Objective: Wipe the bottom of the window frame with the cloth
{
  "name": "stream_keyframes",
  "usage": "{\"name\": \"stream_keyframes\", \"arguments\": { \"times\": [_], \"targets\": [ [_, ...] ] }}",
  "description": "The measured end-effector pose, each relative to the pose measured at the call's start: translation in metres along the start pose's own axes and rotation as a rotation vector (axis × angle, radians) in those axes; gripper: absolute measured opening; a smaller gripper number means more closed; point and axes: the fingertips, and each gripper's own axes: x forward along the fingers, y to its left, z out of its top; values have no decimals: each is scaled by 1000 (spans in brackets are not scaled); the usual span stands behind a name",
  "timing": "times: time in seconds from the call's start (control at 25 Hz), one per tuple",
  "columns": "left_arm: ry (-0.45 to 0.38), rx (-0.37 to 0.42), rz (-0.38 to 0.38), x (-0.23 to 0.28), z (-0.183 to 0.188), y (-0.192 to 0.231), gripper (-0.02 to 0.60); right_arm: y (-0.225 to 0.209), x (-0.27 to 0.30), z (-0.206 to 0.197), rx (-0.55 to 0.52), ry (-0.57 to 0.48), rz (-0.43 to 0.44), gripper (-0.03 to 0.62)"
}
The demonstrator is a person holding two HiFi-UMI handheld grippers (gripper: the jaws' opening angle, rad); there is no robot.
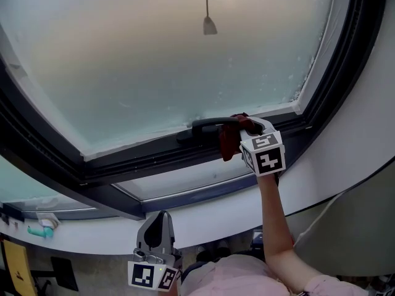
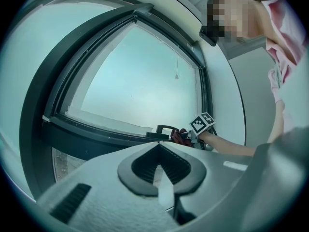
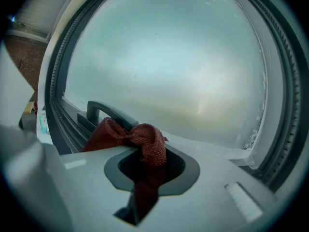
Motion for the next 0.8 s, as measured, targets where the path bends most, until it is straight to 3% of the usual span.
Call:
{"name": "stream_keyframes", "arguments": {
  "times": [0.8],
  "targets": [
    [-10, 10, 5, 13, -8, -27, 2, -31, -6, -10, 9, -1, 19, 58]
  ]
}}
